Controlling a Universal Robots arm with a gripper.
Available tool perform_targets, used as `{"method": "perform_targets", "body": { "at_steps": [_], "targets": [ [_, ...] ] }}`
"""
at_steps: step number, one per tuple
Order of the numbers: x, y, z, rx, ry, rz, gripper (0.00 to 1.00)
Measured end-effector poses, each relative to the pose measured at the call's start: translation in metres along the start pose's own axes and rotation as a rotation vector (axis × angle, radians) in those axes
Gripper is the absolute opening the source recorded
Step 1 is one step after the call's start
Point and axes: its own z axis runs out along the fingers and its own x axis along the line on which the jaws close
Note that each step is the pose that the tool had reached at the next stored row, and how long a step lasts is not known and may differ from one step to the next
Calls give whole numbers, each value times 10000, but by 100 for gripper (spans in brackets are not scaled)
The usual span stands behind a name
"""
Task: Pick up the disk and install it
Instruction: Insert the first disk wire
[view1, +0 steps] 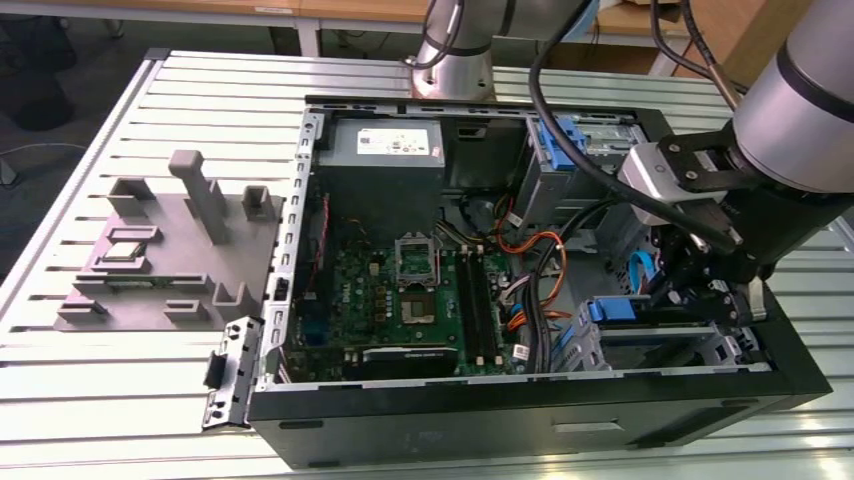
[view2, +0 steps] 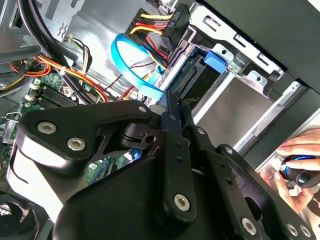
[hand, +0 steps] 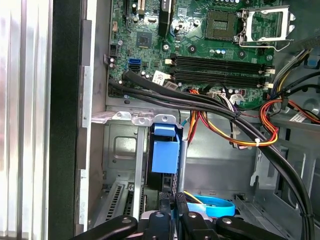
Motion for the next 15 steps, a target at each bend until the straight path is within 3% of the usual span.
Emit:
{"method": "perform_targets", "body": {
  "at_steps": [15],
  "targets": [
    [2, 4, 39, 0, 2, 0, 16]
  ]
}}
